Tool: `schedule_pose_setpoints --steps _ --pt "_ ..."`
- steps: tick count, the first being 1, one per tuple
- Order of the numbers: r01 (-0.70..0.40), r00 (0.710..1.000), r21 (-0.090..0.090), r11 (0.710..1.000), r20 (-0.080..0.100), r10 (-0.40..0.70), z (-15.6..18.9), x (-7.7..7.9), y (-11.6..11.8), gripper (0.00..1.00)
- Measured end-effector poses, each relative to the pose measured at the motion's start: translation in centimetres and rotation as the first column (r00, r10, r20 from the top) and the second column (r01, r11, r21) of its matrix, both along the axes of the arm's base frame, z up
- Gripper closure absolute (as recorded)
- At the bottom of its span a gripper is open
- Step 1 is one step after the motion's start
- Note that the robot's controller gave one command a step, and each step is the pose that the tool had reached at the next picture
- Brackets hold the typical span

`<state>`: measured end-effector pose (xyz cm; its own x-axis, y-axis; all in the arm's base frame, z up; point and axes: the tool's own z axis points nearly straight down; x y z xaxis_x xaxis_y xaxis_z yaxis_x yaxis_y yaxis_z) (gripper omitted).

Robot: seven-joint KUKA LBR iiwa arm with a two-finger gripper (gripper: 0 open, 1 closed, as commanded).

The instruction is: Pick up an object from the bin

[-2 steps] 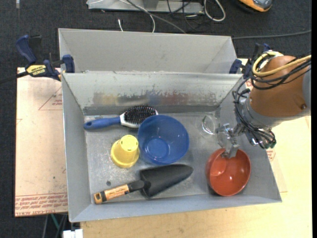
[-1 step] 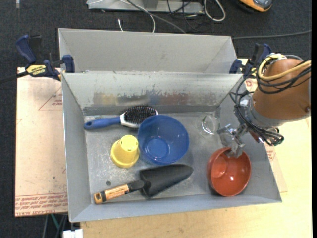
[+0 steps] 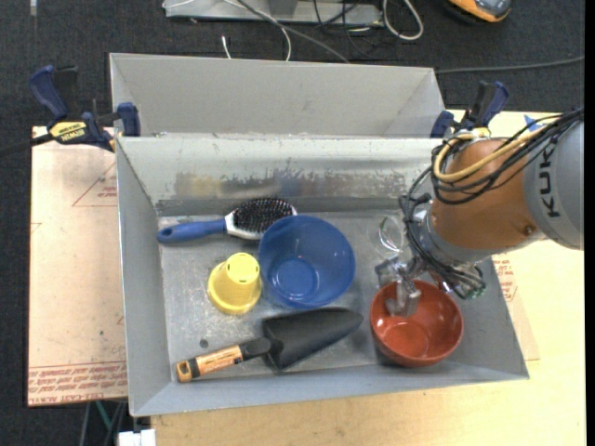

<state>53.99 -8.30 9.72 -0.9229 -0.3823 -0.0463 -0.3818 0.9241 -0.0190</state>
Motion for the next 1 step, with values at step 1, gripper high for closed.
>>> schedule_pose_setpoints --steps 1 --pt "-0.06 0.998 0.0 0.998 -0.004 0.06 -0.73 0.09 -0.47 1.0"
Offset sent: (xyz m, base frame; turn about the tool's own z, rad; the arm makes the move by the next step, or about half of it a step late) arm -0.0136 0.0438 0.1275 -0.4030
